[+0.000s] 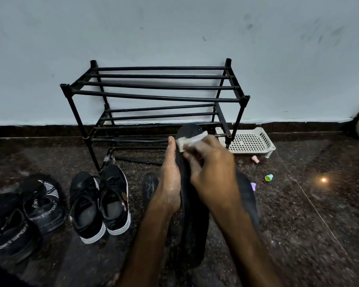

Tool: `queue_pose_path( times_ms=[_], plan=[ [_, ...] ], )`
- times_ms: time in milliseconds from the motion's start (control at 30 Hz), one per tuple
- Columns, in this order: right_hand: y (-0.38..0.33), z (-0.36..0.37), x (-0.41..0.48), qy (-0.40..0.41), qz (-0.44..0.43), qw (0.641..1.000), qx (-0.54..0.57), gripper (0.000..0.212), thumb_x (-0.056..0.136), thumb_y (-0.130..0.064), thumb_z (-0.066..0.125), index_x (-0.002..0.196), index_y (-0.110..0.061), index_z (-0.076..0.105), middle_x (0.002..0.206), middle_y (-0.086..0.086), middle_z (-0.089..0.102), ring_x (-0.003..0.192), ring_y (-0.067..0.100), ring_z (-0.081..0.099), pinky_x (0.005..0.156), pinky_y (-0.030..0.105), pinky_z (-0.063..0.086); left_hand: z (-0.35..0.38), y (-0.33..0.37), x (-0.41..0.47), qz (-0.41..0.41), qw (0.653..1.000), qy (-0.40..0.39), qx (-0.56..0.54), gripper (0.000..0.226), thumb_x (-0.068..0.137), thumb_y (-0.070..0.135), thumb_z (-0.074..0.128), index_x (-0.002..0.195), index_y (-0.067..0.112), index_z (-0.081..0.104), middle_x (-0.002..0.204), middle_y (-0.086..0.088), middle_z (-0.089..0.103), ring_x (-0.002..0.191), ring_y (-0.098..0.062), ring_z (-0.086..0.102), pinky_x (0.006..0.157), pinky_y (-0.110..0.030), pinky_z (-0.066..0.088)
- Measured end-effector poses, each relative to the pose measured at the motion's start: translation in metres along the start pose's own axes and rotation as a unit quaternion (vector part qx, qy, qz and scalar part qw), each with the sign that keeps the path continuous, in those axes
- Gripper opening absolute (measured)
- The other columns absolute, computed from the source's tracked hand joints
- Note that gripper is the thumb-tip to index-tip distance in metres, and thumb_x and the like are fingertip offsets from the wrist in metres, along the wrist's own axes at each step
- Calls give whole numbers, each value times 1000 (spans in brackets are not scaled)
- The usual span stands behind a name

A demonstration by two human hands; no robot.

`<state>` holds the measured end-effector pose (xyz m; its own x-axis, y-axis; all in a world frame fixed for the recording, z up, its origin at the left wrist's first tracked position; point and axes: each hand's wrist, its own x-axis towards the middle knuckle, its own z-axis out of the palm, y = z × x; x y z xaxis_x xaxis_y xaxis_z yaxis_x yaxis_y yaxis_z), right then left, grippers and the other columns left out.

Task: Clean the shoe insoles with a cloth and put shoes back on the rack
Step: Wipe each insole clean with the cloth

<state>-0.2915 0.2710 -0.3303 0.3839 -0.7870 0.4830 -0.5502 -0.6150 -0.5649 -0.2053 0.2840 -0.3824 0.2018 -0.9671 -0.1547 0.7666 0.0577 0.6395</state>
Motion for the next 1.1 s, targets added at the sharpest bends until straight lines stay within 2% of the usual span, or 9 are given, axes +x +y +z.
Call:
queue_pose_path(
  times_ms=[167,267,367,567,700,800,900,1000,1100],
  plan=[
    [8,5,22,68,-39,995,-65,17,86,-9,70,102,-15,73,98,3,66,94,22,56,77,38,51,8,3,-5,-4,998,2,-55,68,94,57,39,138,6,52,135,-17,57,130,-28,49,114,-39,33],
    [18,-7,19,24,-41,998,-35,14,89,-15,69,103,-16,72,99,-1,63,96,16,54,84,34,49,5,8,-6,-14,999,-10,-37,71,93,63,35,128,5,59,117,-16,67,110,-27,64,96,-36,52],
    [18,-2,-2,-105,-95,990,23,12,86,-12,71,97,-15,72,95,-3,62,92,15,57,81,34,50,1,11,-5,-35,998,-18,-47,85,90,70,36,137,2,53,130,-16,60,115,-26,60,104,-35,45],
    [24,1,25,76,-99,992,-4,12,88,-7,67,99,-7,72,101,8,62,93,23,60,75,35,55,2,9,-7,-26,998,-29,-49,65,96,61,38,121,7,64,114,-16,69,106,-26,66,96,-37,50],
    [19,3,-1,-50,-136,987,62,12,84,-5,73,96,-8,73,99,3,63,92,17,61,79,38,55,3,18,-7,-44,996,-33,-69,78,89,68,44,133,4,58,127,-17,61,122,-26,57,111,-36,38],
    [15,3,7,-33,-151,988,32,12,83,-4,72,95,-7,73,96,6,63,88,20,61,74,40,56,0,11,-1,-38,996,-11,-78,87,87,62,55,149,3,37,138,-15,49,138,-25,38,121,-38,19],
    [14,-2,35,59,-122,991,-16,11,85,-5,70,97,-4,72,95,8,63,86,26,61,72,41,55,4,9,-3,-9,997,-8,-70,65,98,56,42,137,5,53,126,-16,60,126,-28,52,114,-38,34],
    [13,-5,23,41,-56,997,-36,11,87,-6,69,98,-6,71,96,4,61,86,20,59,76,40,56,4,9,-2,-8,997,-19,-77,66,96,58,39,108,3,73,107,-17,71,98,-27,69,91,-35,54],
    [-4,4,-4,-3,-40,999,-6,11,83,-3,72,92,-9,71,92,0,61,80,12,55,76,22,50,-6,5,5,-10,999,-9,-40,75,94,64,40,128,0,61,130,-21,61,123,-32,58,113,-43,38]
  ],
)
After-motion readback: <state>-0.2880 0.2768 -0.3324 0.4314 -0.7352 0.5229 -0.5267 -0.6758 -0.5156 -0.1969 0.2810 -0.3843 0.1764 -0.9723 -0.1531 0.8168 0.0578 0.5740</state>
